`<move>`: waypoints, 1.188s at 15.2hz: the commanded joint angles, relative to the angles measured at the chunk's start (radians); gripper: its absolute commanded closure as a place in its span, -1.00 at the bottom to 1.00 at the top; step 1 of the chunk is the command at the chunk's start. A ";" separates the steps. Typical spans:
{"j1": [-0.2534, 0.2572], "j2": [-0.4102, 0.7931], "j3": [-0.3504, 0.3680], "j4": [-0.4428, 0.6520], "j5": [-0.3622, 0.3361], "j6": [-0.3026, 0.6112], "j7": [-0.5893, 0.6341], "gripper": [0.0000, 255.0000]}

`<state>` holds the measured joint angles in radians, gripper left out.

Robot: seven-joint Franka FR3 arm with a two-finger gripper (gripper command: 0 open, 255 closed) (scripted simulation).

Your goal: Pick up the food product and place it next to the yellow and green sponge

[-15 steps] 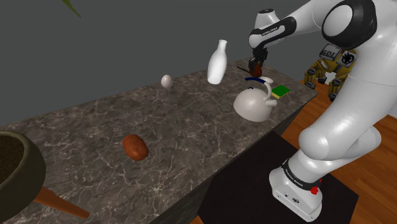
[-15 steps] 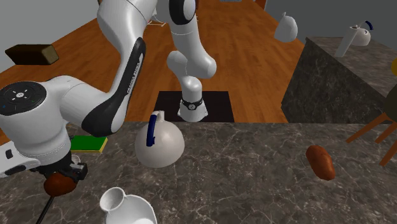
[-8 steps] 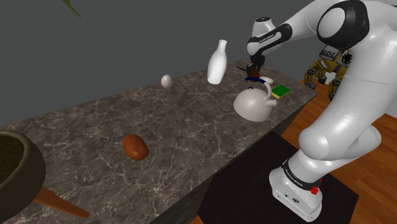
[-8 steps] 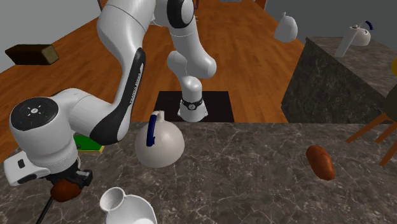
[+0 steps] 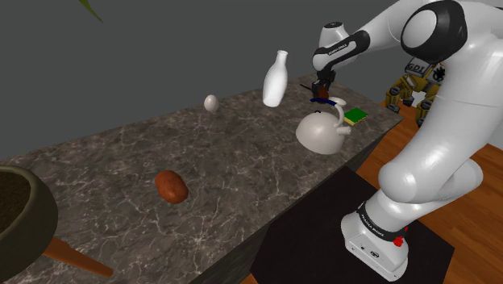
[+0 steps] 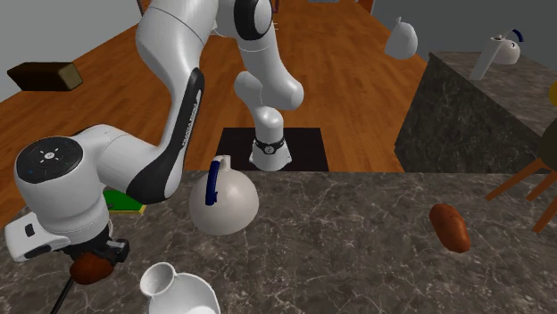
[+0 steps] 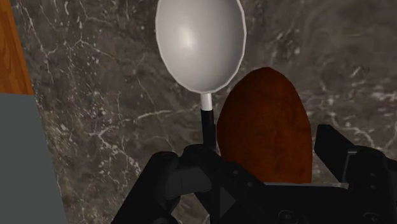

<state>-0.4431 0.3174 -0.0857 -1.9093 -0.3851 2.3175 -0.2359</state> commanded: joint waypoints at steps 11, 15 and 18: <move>0.017 -0.066 0.013 0.018 0.016 -0.105 -0.009 -1.00; 0.017 -0.066 0.013 0.018 0.016 -0.105 -0.009 -1.00; 0.017 -0.066 0.013 0.018 0.016 -0.105 -0.009 -1.00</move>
